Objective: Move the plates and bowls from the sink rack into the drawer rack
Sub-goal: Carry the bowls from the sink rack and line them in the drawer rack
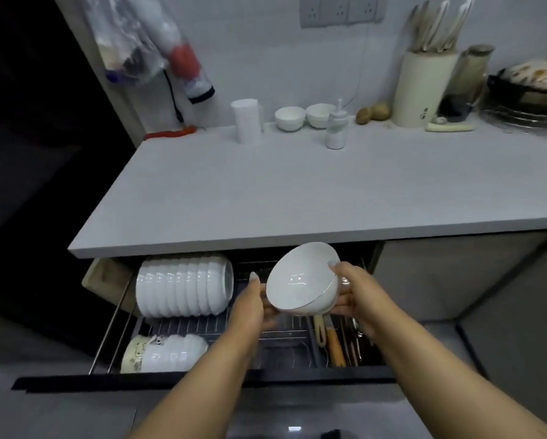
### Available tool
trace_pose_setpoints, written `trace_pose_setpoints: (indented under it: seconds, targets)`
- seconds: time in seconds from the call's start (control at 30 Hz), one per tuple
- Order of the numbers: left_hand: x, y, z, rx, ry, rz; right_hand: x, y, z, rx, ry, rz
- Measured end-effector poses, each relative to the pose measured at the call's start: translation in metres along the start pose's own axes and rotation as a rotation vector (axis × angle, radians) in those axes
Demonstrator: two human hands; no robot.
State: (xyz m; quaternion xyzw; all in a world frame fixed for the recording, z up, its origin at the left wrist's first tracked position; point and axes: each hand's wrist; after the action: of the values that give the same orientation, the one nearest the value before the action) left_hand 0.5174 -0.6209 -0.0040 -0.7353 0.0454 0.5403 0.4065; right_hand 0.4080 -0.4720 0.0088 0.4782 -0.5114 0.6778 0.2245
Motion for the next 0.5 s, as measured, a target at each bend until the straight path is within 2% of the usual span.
trace_pose_setpoints:
  seconds: [0.07, 0.2, 0.37, 0.5]
  targets:
    - [0.002, 0.018, -0.045, -0.085, 0.077, 0.016, -0.01, 0.007, 0.036, 0.0, -0.07, 0.016]
    - [0.018, 0.05, -0.127, -0.219, 0.341, 0.157, -0.033, 0.026, 0.1, -0.012, -0.231, 0.053]
    - [0.051, 0.082, -0.195, -0.252, 0.783, 0.332, -0.07, 0.045, 0.158, -0.075, -0.426, 0.084]
    - [0.077, 0.101, -0.224, -0.237, 1.109, 0.333, -0.097, 0.06, 0.19, -0.041, -0.633, 0.11]
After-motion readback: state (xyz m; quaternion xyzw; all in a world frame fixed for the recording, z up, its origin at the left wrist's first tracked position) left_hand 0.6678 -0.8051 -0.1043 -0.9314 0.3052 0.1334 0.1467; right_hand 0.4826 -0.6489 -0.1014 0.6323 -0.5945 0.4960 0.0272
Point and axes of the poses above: each hand's wrist, its own y-axis towards the middle knuckle, its own z-axis out of the palm, x = y × z, and after that the axes turned 8 degrees about -x, right-handed
